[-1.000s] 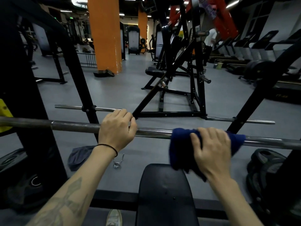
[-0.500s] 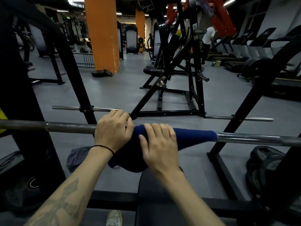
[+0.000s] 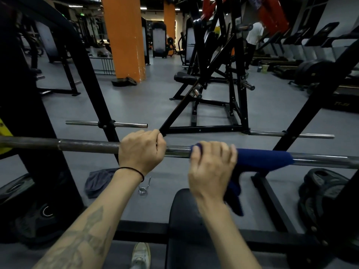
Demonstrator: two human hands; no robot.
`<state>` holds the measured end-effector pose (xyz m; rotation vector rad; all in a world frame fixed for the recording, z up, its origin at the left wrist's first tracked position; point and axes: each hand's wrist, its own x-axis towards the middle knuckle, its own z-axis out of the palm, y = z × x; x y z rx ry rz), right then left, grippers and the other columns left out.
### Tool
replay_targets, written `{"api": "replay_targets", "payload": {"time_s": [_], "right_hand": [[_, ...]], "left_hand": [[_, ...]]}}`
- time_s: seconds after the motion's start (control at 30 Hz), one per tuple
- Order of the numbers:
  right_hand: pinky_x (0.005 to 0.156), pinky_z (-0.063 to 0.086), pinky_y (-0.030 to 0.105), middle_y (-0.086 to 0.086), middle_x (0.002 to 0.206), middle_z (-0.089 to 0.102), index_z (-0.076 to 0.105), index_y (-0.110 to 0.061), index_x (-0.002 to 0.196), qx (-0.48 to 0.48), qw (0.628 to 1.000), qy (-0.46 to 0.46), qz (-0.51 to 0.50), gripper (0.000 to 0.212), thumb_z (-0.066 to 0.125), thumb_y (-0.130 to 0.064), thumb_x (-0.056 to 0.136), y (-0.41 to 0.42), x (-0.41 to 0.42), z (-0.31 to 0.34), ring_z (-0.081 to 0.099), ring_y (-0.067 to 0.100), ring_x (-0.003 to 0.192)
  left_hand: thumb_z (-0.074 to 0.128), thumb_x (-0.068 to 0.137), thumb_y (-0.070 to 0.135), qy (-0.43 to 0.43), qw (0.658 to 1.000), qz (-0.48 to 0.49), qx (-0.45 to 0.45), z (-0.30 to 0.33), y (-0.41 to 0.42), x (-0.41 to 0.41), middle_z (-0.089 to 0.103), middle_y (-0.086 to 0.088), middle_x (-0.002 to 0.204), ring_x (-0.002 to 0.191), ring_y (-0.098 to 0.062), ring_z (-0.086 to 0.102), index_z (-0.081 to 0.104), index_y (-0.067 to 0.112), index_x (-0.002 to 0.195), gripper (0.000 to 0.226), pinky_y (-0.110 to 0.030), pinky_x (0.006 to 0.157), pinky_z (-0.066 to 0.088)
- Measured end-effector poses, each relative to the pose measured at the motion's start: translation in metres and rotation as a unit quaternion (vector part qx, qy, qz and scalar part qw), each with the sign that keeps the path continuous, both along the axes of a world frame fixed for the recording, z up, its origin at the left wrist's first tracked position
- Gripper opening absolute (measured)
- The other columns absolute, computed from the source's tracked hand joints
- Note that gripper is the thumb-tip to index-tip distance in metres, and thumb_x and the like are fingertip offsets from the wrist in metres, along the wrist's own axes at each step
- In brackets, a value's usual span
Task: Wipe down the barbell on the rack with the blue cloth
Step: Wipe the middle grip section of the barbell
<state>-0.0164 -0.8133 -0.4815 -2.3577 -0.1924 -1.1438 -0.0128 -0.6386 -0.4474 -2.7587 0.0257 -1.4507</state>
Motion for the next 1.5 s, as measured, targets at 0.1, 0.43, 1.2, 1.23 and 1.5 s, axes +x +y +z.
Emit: {"api": "replay_targets", "payload": {"time_s": [0.1,0.43,1.2,1.23,1.5], "right_hand": [[0.113,0.031,0.048,0.005,0.105,0.063,0.067,-0.016,0.109,-0.067,0.996,-0.011,0.056,0.033,0.043,-0.039,0.103,0.033,-0.006,-0.002,0.054,0.029,0.107],[0.082,0.038,0.045,0.005,0.076,0.056,0.058,-0.016,0.078,-0.138,0.99,-0.011,-0.005,0.049,0.035,-0.05,0.106,-0.087,0.028,0.011,0.05,0.03,0.074],[0.111,0.034,0.048,0.007,0.095,0.061,0.063,-0.011,0.103,-0.095,0.995,-0.025,0.028,0.038,0.042,-0.043,0.105,-0.094,0.017,0.002,0.053,0.031,0.098],[0.114,0.032,0.048,0.008,0.096,0.061,0.063,-0.011,0.104,-0.09,0.996,-0.025,0.015,0.038,0.042,-0.043,0.105,-0.1,0.018,0.001,0.054,0.032,0.101],[0.122,0.022,0.053,0.008,0.107,0.065,0.067,-0.012,0.105,-0.031,0.999,0.012,-0.02,0.039,0.037,-0.038,0.106,-0.055,0.011,0.001,0.055,0.032,0.114]], "left_hand": [[0.039,0.091,0.026,0.007,1.0,0.015,0.004,0.001,0.001,-0.002,0.049,-0.004,0.049,0.043,-0.029,0.043,0.046,0.016,0.058,0.035,-0.028,0.052,0.019],[0.037,0.094,0.027,0.008,1.0,-0.005,-0.009,0.001,0.004,-0.005,0.031,0.006,0.049,0.041,-0.021,0.028,0.035,0.021,0.06,0.034,-0.026,0.05,0.011],[0.065,0.078,0.014,0.045,0.991,-0.048,0.119,-0.021,-0.003,-0.02,0.049,-0.008,0.083,0.073,-0.029,0.047,0.057,0.009,0.095,0.02,-0.041,0.069,0.044],[0.067,0.08,0.017,0.037,0.992,-0.035,0.117,-0.018,-0.006,-0.016,0.047,-0.006,0.077,0.068,-0.028,0.046,0.055,0.012,0.086,0.014,-0.04,0.064,0.041],[0.08,0.071,0.019,0.066,0.989,-0.017,0.134,-0.006,-0.005,0.002,0.05,-0.002,0.048,0.037,-0.028,0.049,0.046,0.017,0.06,0.036,-0.025,0.046,0.028]]}}
